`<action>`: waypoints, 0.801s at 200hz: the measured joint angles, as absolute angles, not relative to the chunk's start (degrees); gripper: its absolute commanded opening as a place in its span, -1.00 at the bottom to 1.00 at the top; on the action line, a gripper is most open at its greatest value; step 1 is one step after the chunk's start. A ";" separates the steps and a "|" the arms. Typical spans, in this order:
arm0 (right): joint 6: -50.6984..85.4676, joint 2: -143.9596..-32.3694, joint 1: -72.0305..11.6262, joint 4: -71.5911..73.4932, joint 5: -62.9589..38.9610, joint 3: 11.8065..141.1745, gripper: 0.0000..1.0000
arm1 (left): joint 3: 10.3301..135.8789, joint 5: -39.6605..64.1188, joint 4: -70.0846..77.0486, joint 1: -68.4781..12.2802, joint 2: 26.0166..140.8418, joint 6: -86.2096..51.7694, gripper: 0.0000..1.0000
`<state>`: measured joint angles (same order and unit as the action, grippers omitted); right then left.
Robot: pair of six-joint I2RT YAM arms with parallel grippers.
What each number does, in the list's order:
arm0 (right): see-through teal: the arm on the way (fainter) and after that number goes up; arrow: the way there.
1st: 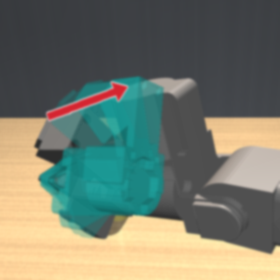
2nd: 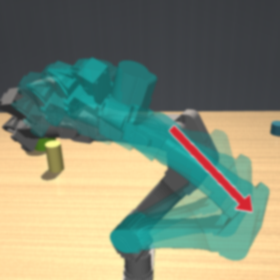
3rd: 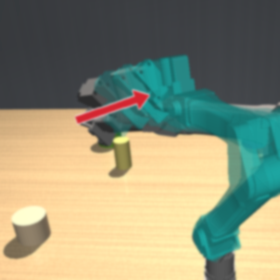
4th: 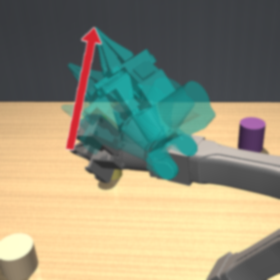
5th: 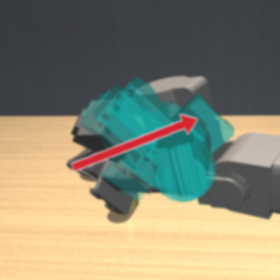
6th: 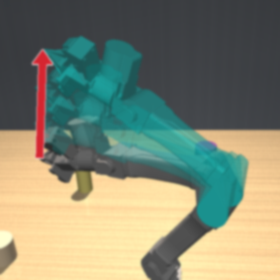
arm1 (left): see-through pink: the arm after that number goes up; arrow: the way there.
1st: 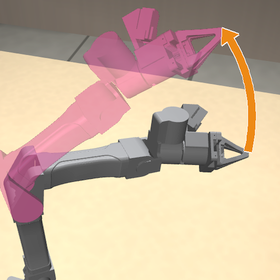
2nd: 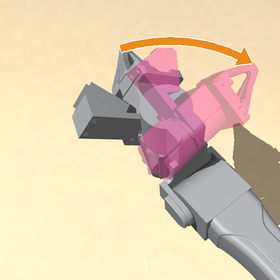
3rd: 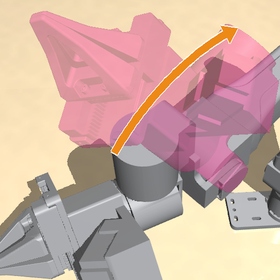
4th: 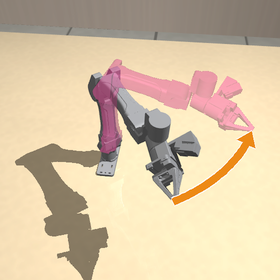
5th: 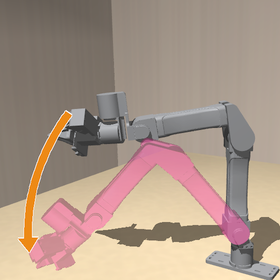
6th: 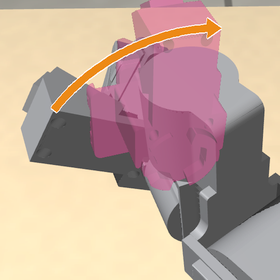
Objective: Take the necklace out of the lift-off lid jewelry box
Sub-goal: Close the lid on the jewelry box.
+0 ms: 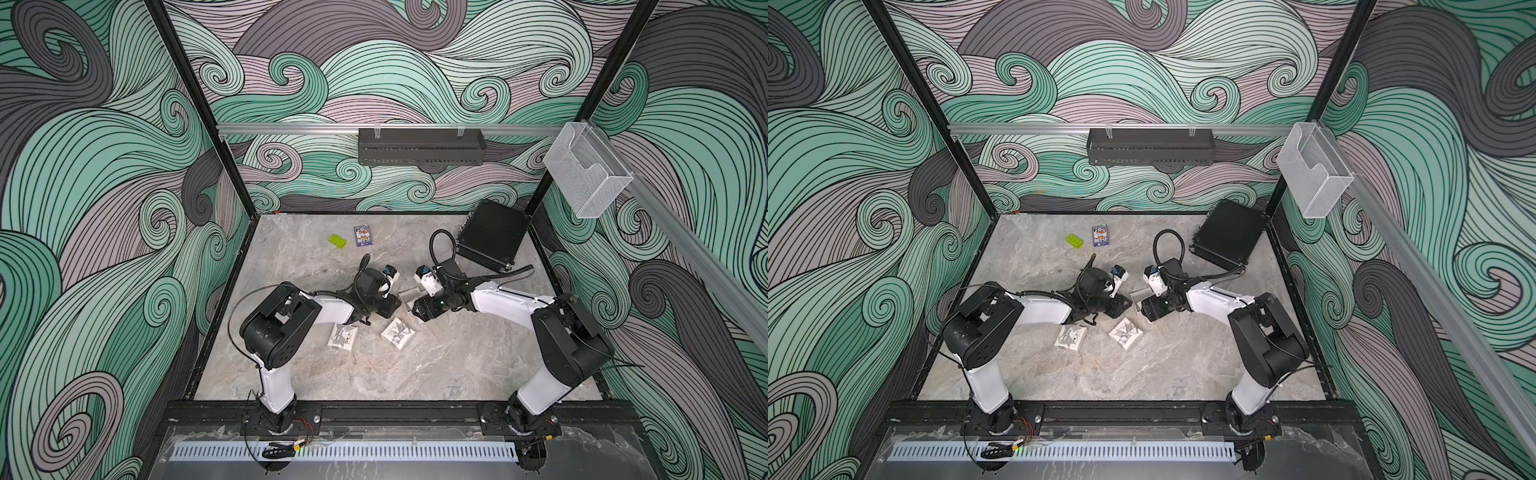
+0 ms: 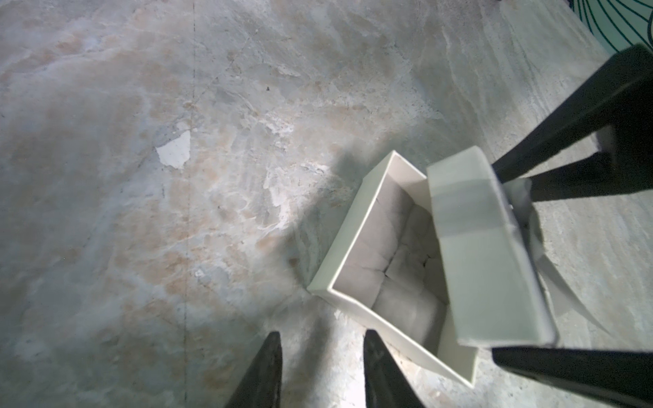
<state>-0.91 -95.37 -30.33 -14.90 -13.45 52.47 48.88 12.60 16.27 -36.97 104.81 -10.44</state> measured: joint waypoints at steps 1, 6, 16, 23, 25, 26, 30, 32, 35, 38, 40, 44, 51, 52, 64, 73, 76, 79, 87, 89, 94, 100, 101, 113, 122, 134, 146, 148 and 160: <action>-0.91 -95.37 -30.33 -14.85 -13.45 52.45 0.60 | 48.93 12.62 16.27 -36.97 104.84 -10.44 -0.24; -0.78 -95.31 -30.33 -14.79 -13.41 52.40 0.58 | 48.99 12.69 16.29 -36.97 104.95 -10.44 -0.24; -0.62 -95.09 -30.33 -14.68 -13.06 52.29 0.55 | 49.04 12.73 16.29 -36.97 105.10 -10.41 -0.25; -0.51 -94.78 -30.33 -14.74 -12.80 52.25 0.53 | 49.06 12.75 16.29 -36.97 105.25 -10.35 -0.24; -0.40 -94.72 -30.33 -14.76 -12.73 52.23 0.52 | 49.06 12.78 16.29 -36.97 105.30 -10.35 -0.24; -0.32 -94.72 -30.33 -14.76 -12.71 52.23 0.52 | 49.06 12.78 16.29 -36.97 105.32 -10.35 -0.24; -0.30 -94.41 -30.33 -14.81 -12.53 52.23 0.51 | 49.06 12.80 16.29 -36.97 105.36 -10.33 -0.24; -0.14 -94.35 -30.33 -14.81 -12.43 52.25 0.50 | 49.06 12.80 16.29 -36.97 105.38 -10.33 -0.24; -0.05 -94.13 -30.33 -14.90 -12.38 52.25 0.49 | 49.06 12.86 16.29 -36.97 105.45 -10.31 -0.24; 0.03 -93.82 -30.33 -15.03 -12.27 52.25 0.49 | 49.06 12.91 16.29 -36.97 105.49 -10.31 -0.25; 0.10 -93.71 -30.33 -15.07 -12.19 52.25 0.49 | 49.06 12.91 16.32 -36.97 105.54 -10.31 -0.25; 0.23 -93.27 -30.33 -15.42 -12.03 52.27 0.48 | 49.06 12.95 16.32 -36.97 105.56 -10.31 -0.24; 0.51 -92.68 -30.33 -16.19 -11.81 52.49 0.46 | 49.06 13.02 16.32 -36.97 105.67 -10.28 -0.24; 0.56 -92.64 -30.33 -16.27 -11.79 52.53 0.46 | 49.06 13.04 16.32 -36.97 105.67 -10.28 -0.24; 1.10 -92.01 -30.33 -18.31 -11.46 53.67 0.45 | 49.06 13.15 16.32 -36.97 105.67 -10.22 -0.24; 1.61 -91.96 -30.33 -20.05 -11.27 55.16 0.45 | 49.08 13.19 16.36 -36.97 105.69 -10.11 -0.24; 1.76 -91.96 -30.30 -20.67 -11.25 55.79 0.45 | 49.08 13.23 16.36 -36.97 105.67 -10.09 -0.24; 1.89 -91.96 -30.30 -21.19 -11.20 56.31 0.45 | 49.08 13.26 16.34 -36.97 105.69 -10.07 -0.24; 2.24 -91.96 -30.24 -22.59 -11.14 57.76 0.45 | 49.10 13.32 16.34 -36.97 105.67 -10.02 -0.25; 2.37 -91.96 -30.20 -23.07 -11.16 58.26 0.44 | 49.10 13.32 16.36 -36.97 105.67 -10.00 -0.25; 2.57 -91.98 -30.04 -24.16 -11.22 59.40 0.43 | 49.12 13.34 16.36 -36.97 105.69 -9.98 -0.24; 2.83 -92.14 -29.85 -25.34 -11.55 60.82 0.43 | 49.15 13.34 16.38 -36.97 105.67 -9.93 -0.25; 2.87 -92.16 -29.80 -25.45 -11.60 60.99 0.43 | 49.15 13.34 16.38 -36.97 105.69 -9.93 -0.25; 3.44 -92.95 -29.10 -27.49 -12.69 63.94 0.42 | 49.15 13.34 16.53 -36.97 105.67 -9.91 -0.25; 3.73 -93.86 -28.27 -28.60 -13.80 66.02 0.42 | 49.15 13.32 16.75 -36.97 105.67 -9.89 -0.25; 4.12 -95.53 -27.03 -30.48 -15.55 68.64 0.41 | 49.15 13.32 16.95 -36.97 105.67 -9.87 -0.25; 4.43 -97.60 -26.04 -32.36 -17.23 71.07 0.40 | 49.15 13.32 17.23 -36.97 105.67 -9.85 -0.25; 4.58 -97.93 -25.89 -32.64 -17.45 71.46 0.40 | 49.15 13.30 17.28 -36.97 105.67 -9.85 -0.25; 4.78 -100.18 -25.15 -34.50 -18.65 73.36 0.40 | 49.15 13.28 17.69 -36.97 105.67 -9.72 -0.25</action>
